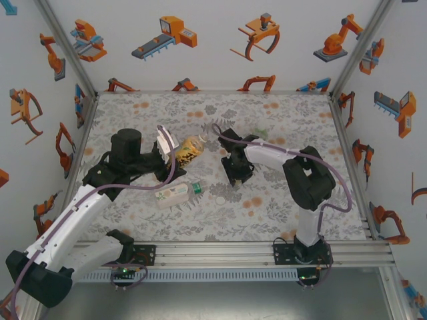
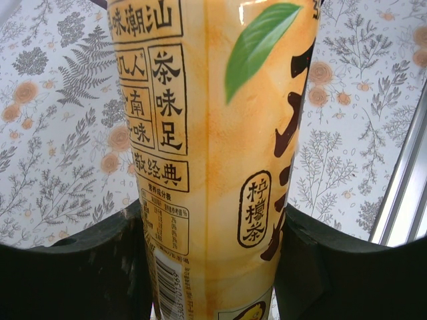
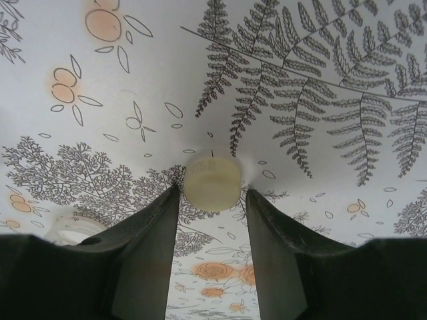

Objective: Screw on the bottle caps

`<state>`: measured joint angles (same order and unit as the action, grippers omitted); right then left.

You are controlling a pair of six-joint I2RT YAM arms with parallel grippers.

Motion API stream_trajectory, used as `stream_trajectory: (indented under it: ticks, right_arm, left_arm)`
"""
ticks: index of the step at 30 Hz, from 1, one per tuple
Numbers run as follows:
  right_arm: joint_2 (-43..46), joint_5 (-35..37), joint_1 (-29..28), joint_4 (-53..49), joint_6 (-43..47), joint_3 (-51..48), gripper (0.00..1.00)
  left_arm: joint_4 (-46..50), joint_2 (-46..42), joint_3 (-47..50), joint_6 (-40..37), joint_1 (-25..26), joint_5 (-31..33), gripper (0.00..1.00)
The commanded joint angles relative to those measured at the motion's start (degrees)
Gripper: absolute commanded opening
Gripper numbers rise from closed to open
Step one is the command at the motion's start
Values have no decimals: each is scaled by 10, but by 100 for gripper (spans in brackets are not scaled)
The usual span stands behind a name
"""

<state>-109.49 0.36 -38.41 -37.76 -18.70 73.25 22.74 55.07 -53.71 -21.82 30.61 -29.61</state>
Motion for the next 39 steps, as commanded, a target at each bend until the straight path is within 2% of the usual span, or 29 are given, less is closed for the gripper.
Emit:
stream_trajectory:
  ticks: [1,13,23,26,33,39]
  right_arm:
    - [-6,15,-4,-28,-18,6,44]
    - [24,29,-5,75,-27,-39,45]
    - [35,28,-4,92,-29,-51,42]
    - [31,25,-4,84,-28,-48,39]
    - [43,28,-4,74,-28,-51,27]
    - [107,38,-4,68,-27,-62,21]
  left_arm:
    - [-3,-9,4,1,-4,-14,0]
    - [-2,-6,5,1,-4,-19,0]
    - [-2,-3,4,1,-4,-20,0]
    - [-2,-2,4,2,-4,-22,0]
    - [-1,0,4,0,-4,-23,0]
    - [6,8,1,-9,-4,-38,0]
